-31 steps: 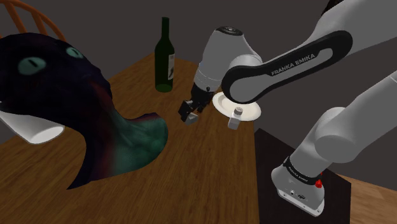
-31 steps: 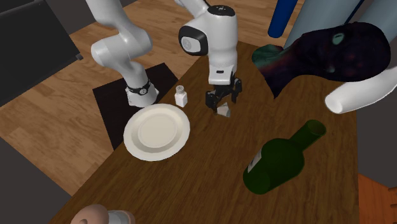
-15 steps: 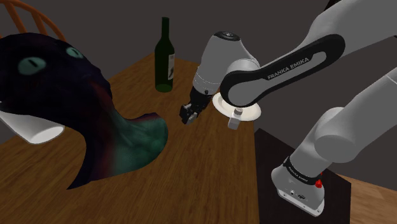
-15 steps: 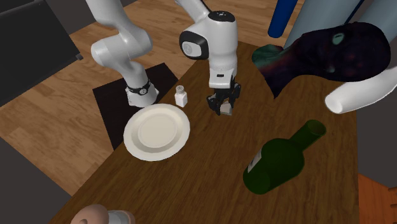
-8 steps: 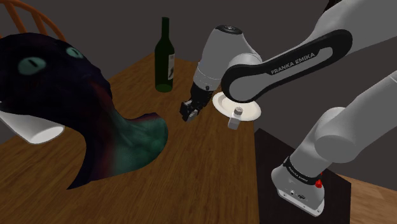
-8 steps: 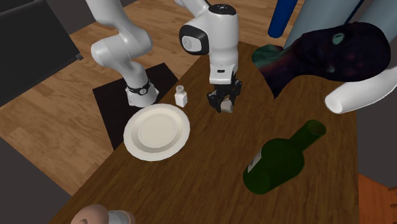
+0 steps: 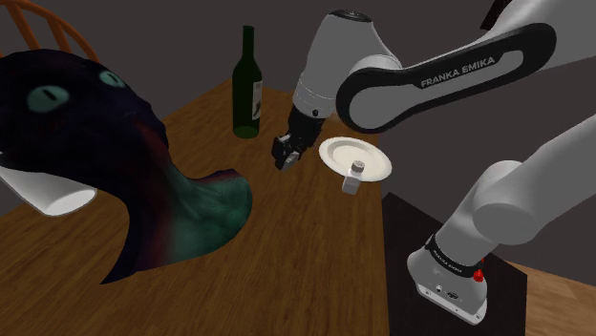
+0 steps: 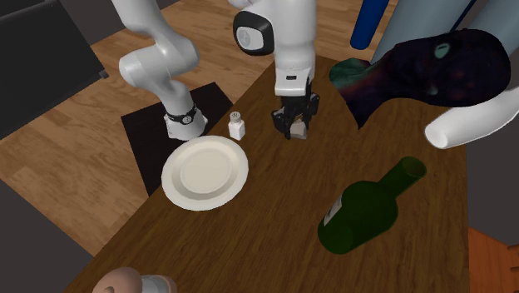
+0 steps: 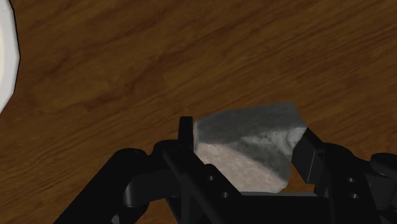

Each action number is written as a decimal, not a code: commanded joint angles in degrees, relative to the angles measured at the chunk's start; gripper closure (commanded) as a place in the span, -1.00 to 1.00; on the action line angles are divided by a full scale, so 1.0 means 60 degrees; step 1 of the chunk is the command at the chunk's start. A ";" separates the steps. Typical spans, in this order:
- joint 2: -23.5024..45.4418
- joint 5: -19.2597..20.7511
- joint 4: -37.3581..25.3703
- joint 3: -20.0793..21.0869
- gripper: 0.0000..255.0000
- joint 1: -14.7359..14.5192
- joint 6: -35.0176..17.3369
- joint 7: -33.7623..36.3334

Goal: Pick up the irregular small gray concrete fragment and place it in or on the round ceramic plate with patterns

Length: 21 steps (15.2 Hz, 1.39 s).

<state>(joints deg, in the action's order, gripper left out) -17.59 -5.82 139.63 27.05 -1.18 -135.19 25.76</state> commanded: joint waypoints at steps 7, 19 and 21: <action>-0.0898 -0.0326 0.0070 -0.0554 1.00 -0.0067 0.0821 -0.0685; -0.3597 -0.0282 0.2405 -0.3120 1.00 0.0398 0.1368 -0.3714; -0.3929 -0.0105 0.2642 -0.3568 1.00 0.0599 0.1494 -0.4209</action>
<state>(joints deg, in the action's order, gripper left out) -39.58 -6.96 154.57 7.09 1.86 -126.98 2.14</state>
